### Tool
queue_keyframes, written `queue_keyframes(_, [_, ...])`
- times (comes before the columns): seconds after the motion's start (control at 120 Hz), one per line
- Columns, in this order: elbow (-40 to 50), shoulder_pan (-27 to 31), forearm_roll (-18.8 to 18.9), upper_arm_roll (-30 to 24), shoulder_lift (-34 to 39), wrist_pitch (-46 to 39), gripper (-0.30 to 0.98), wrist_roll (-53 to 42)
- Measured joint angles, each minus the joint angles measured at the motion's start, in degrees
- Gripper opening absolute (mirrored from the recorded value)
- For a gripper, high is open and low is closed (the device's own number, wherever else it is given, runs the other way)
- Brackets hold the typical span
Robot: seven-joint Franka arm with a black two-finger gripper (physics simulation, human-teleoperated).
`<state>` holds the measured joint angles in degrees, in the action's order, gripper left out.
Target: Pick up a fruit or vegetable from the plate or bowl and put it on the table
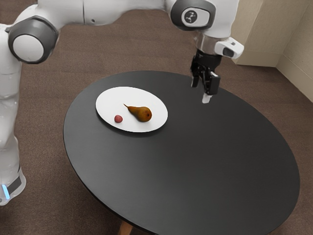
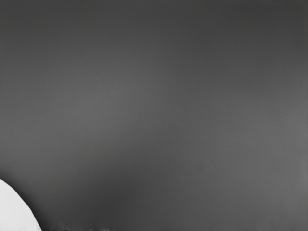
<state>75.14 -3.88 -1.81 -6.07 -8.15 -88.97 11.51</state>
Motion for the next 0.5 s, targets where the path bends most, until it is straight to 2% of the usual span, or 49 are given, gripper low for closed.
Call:
queue_keyframes(0.208, [-0.1,0.4,-0.6,-0.5,0.3,0.1,0.69,6.3])
queue_keyframes(0.5, [-0.7,3.0,-4.3,0.2,-2.2,-0.5,0.68,13.2])
